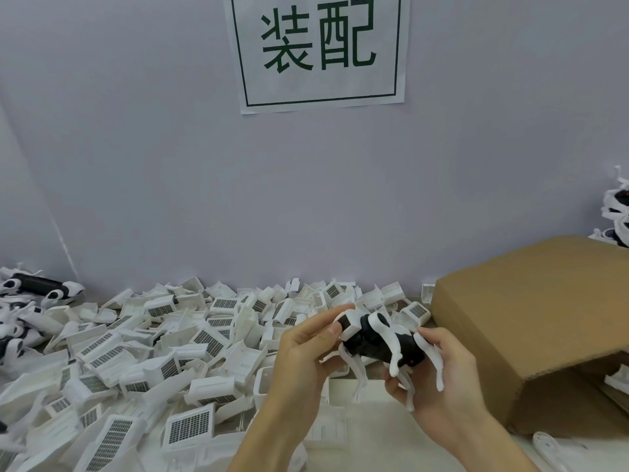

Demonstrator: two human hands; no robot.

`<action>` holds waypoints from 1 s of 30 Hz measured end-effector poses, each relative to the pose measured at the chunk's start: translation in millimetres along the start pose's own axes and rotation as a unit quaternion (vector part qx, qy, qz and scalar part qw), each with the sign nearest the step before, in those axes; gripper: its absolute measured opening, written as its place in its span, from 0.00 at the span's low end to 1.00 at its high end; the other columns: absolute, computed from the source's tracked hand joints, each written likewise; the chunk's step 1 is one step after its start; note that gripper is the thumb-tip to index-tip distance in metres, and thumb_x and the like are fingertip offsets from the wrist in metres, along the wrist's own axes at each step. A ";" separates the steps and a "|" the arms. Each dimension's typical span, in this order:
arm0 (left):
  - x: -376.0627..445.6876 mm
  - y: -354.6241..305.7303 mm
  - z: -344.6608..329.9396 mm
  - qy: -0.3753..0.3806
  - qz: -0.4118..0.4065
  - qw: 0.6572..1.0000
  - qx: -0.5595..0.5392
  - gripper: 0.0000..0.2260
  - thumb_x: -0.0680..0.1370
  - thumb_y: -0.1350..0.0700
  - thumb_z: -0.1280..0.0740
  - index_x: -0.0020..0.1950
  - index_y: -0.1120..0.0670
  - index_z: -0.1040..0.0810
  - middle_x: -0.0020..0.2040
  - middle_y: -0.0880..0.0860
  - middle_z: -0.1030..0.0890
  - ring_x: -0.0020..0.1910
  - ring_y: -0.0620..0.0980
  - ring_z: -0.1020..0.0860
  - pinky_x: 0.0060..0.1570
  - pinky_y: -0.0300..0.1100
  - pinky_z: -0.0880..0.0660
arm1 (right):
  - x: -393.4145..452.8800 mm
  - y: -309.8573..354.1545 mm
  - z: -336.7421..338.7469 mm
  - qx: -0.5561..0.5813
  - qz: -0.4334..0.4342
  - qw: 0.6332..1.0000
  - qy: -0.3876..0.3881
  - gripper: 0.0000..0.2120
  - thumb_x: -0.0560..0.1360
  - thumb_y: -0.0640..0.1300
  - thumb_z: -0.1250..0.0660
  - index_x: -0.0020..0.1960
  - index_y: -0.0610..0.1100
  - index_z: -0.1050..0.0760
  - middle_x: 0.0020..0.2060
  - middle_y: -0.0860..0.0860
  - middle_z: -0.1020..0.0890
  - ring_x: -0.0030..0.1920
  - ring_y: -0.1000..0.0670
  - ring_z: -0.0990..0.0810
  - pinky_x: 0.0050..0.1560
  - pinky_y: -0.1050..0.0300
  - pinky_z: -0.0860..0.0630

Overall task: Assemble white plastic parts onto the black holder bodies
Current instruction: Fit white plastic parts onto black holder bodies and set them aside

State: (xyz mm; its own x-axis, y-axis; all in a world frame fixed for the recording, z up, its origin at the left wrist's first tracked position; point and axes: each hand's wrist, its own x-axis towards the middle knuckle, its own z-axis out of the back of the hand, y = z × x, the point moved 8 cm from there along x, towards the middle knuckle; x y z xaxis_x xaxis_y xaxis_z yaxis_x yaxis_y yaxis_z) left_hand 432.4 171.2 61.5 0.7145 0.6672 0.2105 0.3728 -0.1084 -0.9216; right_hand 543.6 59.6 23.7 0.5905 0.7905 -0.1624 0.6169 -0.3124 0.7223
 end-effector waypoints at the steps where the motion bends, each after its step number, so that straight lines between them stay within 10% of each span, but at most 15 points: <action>1: -0.1 0.3 0.3 0.001 0.005 1.000 -0.003 0.12 0.76 0.62 0.34 0.53 0.57 0.13 0.51 0.59 0.14 0.47 0.54 0.16 0.45 0.47 0.19 | 0.3 -0.1 0.3 -0.002 0.001 1.000 0.002 0.15 0.68 0.47 0.35 0.49 0.38 0.24 0.32 0.42 0.24 0.27 0.46 0.27 0.33 0.55 0.32; 13: -4.2 -9.2 -7.1 0.021 -0.033 0.999 -0.012 0.19 0.73 0.53 0.33 0.61 0.59 0.21 0.58 0.60 0.17 0.54 0.54 0.19 0.55 0.47 0.23 | 3.0 -19.3 -9.0 -0.091 -0.084 0.989 0.079 0.23 0.73 0.53 0.38 0.49 0.35 0.17 0.39 0.36 0.19 0.49 0.32 0.36 0.25 0.55 0.24; 16: -4.4 -8.7 -8.1 0.029 -0.020 0.998 -0.052 0.19 0.74 0.51 0.33 0.63 0.56 0.20 0.56 0.57 0.17 0.54 0.53 0.18 0.57 0.50 0.25 | -1.5 -29.0 -16.0 -0.145 -0.133 0.971 0.132 0.26 0.72 0.56 0.40 0.52 0.36 0.16 0.44 0.34 0.19 0.41 0.34 0.22 0.26 0.56 0.26; 23: -1.3 -2.6 19.8 -0.103 0.000 0.981 -0.164 0.08 0.75 0.54 0.32 0.41 0.54 0.14 0.42 0.55 0.16 0.37 0.50 0.17 0.32 0.44 0.21 | -5.3 -37.7 -19.2 -0.182 -0.159 0.950 0.197 0.37 0.78 0.69 0.52 0.62 0.44 0.18 0.52 0.33 0.18 0.41 0.38 0.15 0.25 0.58 0.30; 30: 0.3 2.2 30.9 -0.156 0.009 0.969 -0.194 0.09 0.81 0.54 0.33 0.43 0.54 0.16 0.46 0.56 0.17 0.39 0.55 0.18 0.33 0.48 0.19 | 2.4 -30.3 -20.6 -0.126 -0.103 0.969 0.188 0.37 0.79 0.67 0.49 0.59 0.37 0.18 0.52 0.32 0.19 0.40 0.37 0.18 0.31 0.53 0.26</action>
State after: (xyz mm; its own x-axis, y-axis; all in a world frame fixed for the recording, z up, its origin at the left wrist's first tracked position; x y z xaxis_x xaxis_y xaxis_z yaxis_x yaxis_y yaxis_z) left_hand 415.1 193.9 49.4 0.5327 0.8457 0.0306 0.5985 -0.3509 -0.7201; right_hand 515.5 81.8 15.2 0.2076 0.9732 -0.0989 0.5277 -0.0262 0.8490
